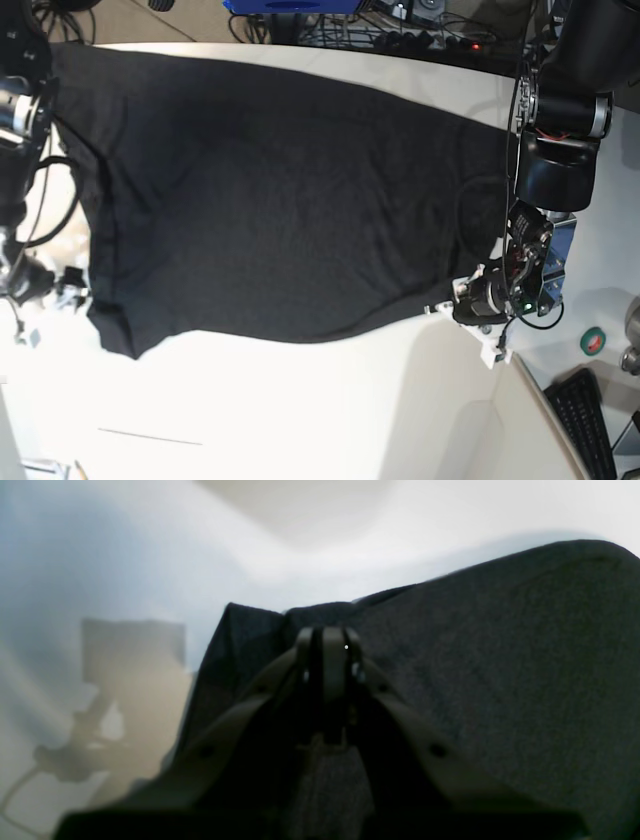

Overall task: Layout the t-shirt on the table in an organized manner, then fold the t-shirt properly
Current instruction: 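Lift the shirt with both grippers and stretch it between them, then fold the lifted shirt half over the body with both grippers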

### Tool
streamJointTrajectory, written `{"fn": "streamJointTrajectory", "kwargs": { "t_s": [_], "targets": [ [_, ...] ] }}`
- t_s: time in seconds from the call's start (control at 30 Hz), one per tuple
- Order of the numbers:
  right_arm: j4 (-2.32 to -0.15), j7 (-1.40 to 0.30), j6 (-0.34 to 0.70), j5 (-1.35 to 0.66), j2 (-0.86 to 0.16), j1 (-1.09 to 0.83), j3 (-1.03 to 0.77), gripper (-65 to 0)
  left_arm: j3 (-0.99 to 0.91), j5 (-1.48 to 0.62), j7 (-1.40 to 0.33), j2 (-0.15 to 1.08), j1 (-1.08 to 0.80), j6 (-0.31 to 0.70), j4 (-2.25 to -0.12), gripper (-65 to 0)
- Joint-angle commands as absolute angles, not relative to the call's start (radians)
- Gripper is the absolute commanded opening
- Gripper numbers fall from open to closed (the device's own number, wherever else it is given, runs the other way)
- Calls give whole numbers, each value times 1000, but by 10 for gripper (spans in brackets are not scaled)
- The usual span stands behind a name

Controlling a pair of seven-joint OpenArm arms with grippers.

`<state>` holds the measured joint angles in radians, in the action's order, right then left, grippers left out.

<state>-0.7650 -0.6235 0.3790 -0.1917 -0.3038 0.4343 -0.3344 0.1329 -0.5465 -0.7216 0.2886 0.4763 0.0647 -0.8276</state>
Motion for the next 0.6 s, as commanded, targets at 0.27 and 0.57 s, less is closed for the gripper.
{"fn": "streamJointTrajectory", "kwargs": {
  "t_s": [0.27, 0.57],
  "targets": [
    [-588, -503, 427, -206, -308, 492, -346, -279, 131, -547, -707, 302, 506, 71, -846, -650],
    [-527, -418, 427, -206, -308, 492, -346, -293, 131, -547, -707, 318, 506, 71, -846, -650]
  ]
}}
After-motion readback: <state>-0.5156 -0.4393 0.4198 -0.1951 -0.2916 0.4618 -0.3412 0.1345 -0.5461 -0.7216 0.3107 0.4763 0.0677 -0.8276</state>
